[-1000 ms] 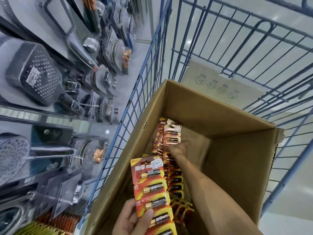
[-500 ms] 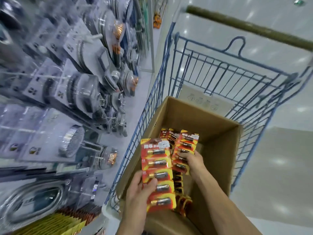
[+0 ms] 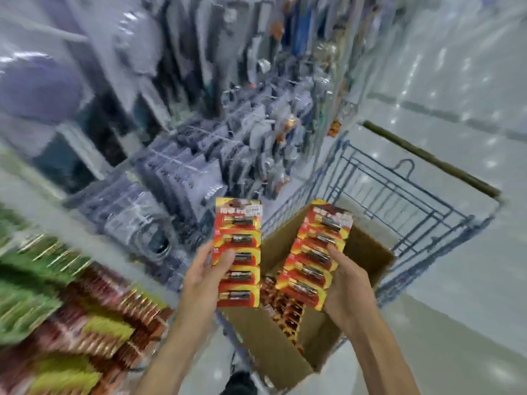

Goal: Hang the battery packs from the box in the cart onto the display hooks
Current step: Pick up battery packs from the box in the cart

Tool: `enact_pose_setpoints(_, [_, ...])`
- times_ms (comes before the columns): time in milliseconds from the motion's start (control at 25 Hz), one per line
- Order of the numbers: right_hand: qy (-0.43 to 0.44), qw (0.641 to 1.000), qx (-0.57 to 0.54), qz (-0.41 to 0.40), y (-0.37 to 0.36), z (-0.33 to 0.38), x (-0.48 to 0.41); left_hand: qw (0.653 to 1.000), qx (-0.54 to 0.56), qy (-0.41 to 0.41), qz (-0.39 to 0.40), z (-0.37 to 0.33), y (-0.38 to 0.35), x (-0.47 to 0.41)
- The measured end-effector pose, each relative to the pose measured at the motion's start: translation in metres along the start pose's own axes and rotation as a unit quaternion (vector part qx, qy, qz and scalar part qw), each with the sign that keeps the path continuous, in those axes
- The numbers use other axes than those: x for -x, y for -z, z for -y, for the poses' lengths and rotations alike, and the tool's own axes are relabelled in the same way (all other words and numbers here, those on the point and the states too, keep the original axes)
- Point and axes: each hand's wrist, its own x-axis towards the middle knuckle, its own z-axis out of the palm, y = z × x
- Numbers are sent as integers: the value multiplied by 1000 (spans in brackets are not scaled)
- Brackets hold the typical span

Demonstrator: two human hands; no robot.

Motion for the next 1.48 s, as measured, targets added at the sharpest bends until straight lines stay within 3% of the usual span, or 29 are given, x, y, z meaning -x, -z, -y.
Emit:
enact_pose_setpoints(240, [-42,978,114,168,-89,-30,66,980,77,-110,-148,-31,85,130])
enact_pose_setpoints(600, [-71,880,253,396,-256,-137,161,894,151,-236,-349,-54,230,319])
enact_pose_setpoints(1080, [-142,828,296,455,-385,-354,389,804,179,-268,-499,-41,419,572])
enact_pose_setpoints(1280, [-152,821,300,462,-418,-409,442,768,229,-266,-535,-37,476,626])
enact_pose_setpoints(1480, [-147,824,305,454,-451,-442,458,757,251,-265,-542,-49,516,634])
